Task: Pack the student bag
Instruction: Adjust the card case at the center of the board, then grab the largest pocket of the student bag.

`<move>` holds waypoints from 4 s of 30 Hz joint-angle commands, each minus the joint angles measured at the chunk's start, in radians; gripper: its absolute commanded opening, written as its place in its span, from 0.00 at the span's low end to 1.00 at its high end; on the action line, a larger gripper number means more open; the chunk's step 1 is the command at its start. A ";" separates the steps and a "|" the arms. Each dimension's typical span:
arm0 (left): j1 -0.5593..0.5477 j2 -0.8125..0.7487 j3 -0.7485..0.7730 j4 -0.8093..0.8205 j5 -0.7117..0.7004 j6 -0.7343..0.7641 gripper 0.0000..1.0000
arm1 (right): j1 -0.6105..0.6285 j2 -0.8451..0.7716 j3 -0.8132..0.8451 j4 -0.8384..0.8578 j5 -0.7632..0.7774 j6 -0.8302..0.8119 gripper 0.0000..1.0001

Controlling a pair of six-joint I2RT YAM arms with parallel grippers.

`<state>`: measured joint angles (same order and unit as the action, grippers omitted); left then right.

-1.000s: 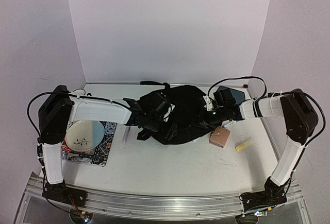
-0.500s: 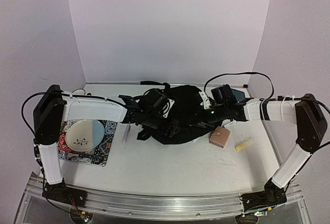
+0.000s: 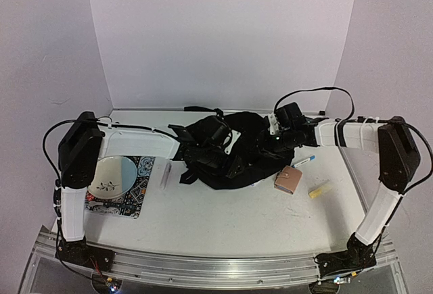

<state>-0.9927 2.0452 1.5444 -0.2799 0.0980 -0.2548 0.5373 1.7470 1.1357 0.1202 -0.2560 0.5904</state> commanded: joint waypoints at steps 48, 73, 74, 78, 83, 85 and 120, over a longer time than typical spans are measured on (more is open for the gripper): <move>-0.053 -0.068 -0.265 0.253 0.027 -0.128 0.35 | 0.178 0.121 0.085 -0.131 -0.058 -0.101 0.00; 0.040 -0.348 -0.498 0.413 -0.050 -0.609 0.41 | 0.277 -0.093 -0.090 0.087 -0.034 -0.259 0.35; 0.040 -0.342 -0.488 0.402 -0.047 -0.610 0.41 | 0.277 -0.114 -0.096 0.069 0.012 -0.261 0.36; 0.040 -0.312 -0.457 0.379 -0.028 -0.604 0.42 | 0.268 -0.178 -0.118 -0.021 0.192 -0.244 0.48; 0.031 -0.269 -0.415 0.360 0.026 -0.595 0.47 | 0.248 -0.219 -0.157 -0.054 0.323 -0.188 0.55; 0.024 -0.255 -0.396 0.346 0.041 -0.595 0.49 | 0.243 -0.216 -0.166 -0.059 0.352 -0.167 0.57; -0.020 -0.214 -0.307 0.239 0.015 -0.621 0.00 | 0.214 -0.083 -0.191 0.009 0.181 0.190 0.84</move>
<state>-1.0090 1.9097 1.2137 -0.0528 0.1276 -0.8947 0.7521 1.6332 0.9593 0.1068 -0.0115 0.7136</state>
